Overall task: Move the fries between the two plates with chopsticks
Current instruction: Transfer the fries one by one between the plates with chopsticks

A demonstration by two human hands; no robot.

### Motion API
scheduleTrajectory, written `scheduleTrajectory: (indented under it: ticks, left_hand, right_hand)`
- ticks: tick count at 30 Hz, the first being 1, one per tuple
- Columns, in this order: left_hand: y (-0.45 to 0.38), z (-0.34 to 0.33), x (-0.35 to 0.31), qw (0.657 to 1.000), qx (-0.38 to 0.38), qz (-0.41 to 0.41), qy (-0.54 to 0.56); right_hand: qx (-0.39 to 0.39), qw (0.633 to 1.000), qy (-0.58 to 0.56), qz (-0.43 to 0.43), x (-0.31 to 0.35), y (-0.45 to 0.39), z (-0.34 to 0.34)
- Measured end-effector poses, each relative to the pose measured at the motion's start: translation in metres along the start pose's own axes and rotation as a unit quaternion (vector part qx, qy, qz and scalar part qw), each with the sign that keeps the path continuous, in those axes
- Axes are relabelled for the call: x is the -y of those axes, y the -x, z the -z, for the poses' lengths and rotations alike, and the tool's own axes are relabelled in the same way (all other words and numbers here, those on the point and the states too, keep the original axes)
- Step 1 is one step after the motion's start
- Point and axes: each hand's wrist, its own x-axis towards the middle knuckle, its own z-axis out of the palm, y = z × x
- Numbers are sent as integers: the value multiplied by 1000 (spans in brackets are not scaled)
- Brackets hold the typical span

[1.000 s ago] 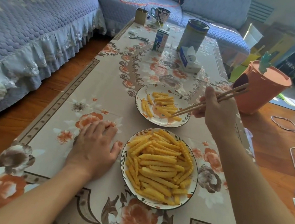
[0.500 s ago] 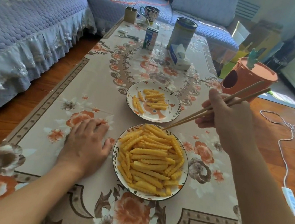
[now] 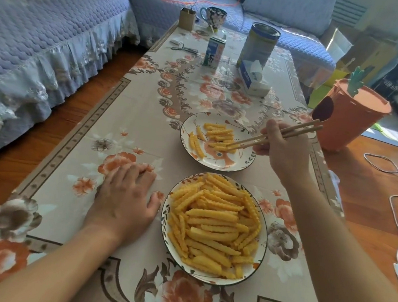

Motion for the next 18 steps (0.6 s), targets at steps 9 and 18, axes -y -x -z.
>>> scheduleTrajectory:
  ticks: [9, 18]
  left_hand:
    - [-1, -3, 0, 1000, -1, -1, 0]
    - [1, -1, 0, 1000, -2, 3, -1]
  right_hand:
    - [-8, 1000, 10, -12, 2, 9, 10]
    - [18, 998, -52, -31, 49, 65, 53]
